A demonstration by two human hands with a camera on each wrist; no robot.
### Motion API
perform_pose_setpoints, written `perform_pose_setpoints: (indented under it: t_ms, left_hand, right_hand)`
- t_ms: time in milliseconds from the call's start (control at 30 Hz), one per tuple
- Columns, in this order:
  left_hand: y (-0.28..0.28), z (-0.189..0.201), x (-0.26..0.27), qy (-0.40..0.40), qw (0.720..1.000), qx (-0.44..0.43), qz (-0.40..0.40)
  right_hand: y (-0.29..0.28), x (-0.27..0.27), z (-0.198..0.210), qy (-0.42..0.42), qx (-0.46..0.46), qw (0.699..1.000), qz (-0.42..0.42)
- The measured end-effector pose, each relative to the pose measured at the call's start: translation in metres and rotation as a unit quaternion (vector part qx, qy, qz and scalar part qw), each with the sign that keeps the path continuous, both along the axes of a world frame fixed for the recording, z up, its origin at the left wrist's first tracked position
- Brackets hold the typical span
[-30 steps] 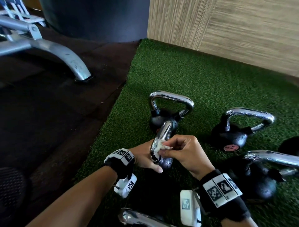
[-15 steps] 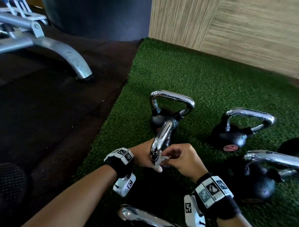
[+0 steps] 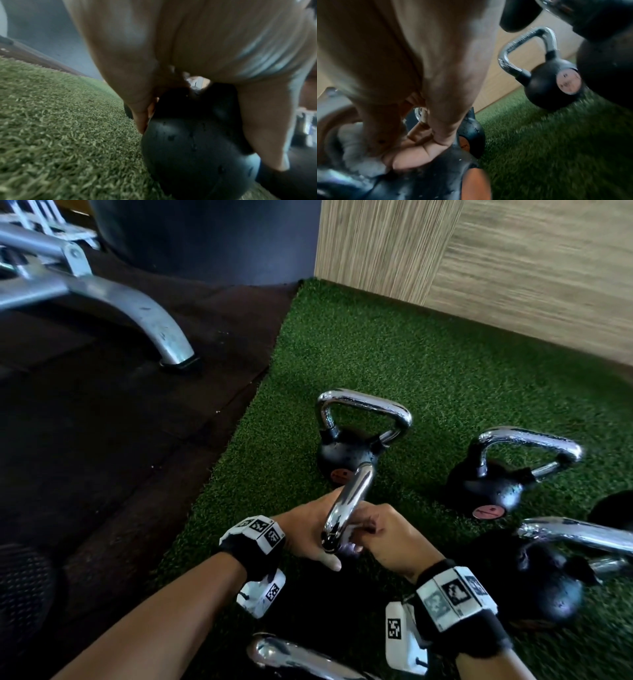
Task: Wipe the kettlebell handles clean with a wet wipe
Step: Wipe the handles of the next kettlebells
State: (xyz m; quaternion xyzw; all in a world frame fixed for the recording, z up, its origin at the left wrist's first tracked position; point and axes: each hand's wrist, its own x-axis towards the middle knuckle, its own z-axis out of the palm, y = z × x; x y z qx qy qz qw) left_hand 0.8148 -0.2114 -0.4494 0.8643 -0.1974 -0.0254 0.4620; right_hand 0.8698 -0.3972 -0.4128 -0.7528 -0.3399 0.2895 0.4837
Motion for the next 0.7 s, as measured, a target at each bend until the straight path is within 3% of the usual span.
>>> perform_pose_setpoints:
  t_ms: [100, 233, 333, 433, 500, 700]
  left_hand:
    - [0.001, -0.004, -0.002, 0.004, 1.000, -0.018, 0.018]
    - [0.001, -0.007, 0.000, 0.002, 1.000, 0.002, 0.015]
    - [0.001, -0.012, 0.001, 0.001, 1.000, -0.007, 0.018]
    - [0.000, -0.014, 0.003, 0.003, 1.000, -0.016, 0.023]
    - [0.000, -0.014, 0.004, 0.008, 1.000, -0.018, 0.023]
    - [-0.004, -0.011, 0.003, -0.009, 1.000, 0.009, 0.015]
  right_hand:
    - [0.002, 0.002, -0.003, 0.033, -0.002, 0.999, 0.000]
    - [-0.003, -0.002, -0.004, 0.166, 0.061, 0.984, 0.012]
    - [-0.002, -0.011, -0.010, 0.250, 0.118, 0.960, -0.047]
    - [0.004, -0.016, -0.013, 0.330, 0.188, 0.917, -0.124]
    - [0.006, -0.016, -0.014, 0.341, 0.200, 0.906, -0.150]
    - [0.002, -0.012, -0.017, 0.284, 0.201, 0.922, -0.170]
